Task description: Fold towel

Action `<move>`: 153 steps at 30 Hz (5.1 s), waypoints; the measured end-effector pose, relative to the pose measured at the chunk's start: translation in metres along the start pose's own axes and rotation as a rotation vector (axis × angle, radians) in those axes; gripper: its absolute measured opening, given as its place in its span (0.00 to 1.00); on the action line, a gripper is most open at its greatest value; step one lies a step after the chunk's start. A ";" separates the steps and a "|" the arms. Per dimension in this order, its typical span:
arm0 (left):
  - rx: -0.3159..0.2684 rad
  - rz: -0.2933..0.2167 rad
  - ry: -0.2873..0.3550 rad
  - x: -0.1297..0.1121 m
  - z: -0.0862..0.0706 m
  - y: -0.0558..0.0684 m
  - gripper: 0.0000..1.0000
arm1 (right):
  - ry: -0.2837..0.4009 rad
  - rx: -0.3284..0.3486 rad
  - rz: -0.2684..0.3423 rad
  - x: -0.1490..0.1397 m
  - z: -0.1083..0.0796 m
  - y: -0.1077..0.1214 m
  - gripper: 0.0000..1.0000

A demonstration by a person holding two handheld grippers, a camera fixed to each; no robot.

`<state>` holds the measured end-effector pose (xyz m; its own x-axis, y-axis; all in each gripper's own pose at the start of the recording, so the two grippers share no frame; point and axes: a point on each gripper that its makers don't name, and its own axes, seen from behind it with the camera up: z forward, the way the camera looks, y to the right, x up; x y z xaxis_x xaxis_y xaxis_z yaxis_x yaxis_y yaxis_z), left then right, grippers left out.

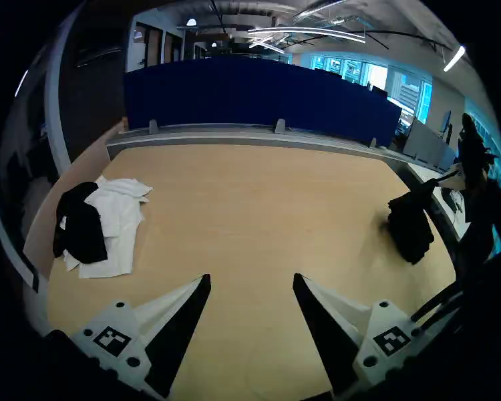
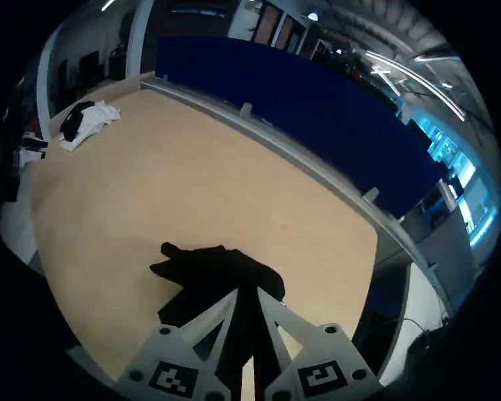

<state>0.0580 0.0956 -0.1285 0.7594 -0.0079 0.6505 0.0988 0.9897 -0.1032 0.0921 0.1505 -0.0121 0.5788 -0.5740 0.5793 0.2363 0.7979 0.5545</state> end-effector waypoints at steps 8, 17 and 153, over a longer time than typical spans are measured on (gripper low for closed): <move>-0.010 0.000 -0.001 -0.002 -0.001 0.003 0.91 | -0.058 -0.012 0.050 -0.054 -0.006 -0.007 0.05; -0.010 0.011 -0.003 -0.003 -0.003 0.004 0.91 | -0.126 -0.020 0.118 -0.107 0.000 -0.016 0.05; 0.000 0.074 0.346 0.129 -0.009 -0.039 0.91 | 0.629 -0.383 0.522 0.067 -0.090 -0.025 1.00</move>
<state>0.1581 0.0544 -0.0469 0.9375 0.0156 0.3476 0.0356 0.9895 -0.1404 0.1956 0.1088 -0.0409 0.9787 -0.0047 0.2054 0.0025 0.9999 0.0109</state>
